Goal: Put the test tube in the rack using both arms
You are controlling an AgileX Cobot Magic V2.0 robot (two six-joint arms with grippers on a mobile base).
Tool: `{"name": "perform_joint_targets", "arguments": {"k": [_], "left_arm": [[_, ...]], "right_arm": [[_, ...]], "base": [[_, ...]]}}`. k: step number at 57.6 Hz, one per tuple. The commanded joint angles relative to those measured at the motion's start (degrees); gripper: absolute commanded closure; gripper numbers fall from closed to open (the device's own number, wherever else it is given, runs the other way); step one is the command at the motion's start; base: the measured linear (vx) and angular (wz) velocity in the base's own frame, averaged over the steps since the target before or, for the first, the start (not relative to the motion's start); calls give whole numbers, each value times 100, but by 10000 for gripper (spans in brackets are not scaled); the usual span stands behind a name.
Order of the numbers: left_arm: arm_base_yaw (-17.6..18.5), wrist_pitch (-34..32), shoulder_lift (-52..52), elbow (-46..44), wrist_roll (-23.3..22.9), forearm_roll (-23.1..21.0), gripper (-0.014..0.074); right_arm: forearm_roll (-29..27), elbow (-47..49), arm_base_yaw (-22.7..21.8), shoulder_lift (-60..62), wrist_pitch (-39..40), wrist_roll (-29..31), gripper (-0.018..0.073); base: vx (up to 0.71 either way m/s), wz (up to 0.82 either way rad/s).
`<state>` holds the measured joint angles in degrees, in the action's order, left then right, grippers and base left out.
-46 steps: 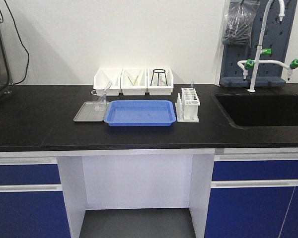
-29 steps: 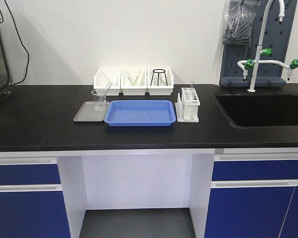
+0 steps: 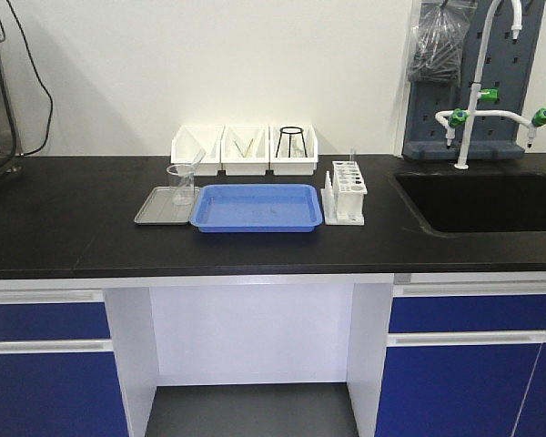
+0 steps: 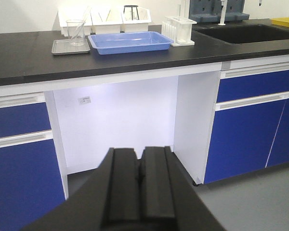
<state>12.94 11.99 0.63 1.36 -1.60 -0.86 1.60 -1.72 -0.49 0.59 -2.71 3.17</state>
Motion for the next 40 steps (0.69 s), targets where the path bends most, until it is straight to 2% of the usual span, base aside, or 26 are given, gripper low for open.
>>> {"name": "perform_joint_targets", "arguments": {"k": [1,18,40], "left_arm": [[-15,-453,15,-128,-7,-47,604],[-15,-453,15,-128,-7,-47,604],[-15,-453,15,-128,-7,-47,604]], "right_arm": [[53,-109,0,45,428,18,567],[53,-109,0,45,428,18,567],[53,-109,5,45,428,18,567]], "base": [[5,1],[15,1],[34,2]]}}
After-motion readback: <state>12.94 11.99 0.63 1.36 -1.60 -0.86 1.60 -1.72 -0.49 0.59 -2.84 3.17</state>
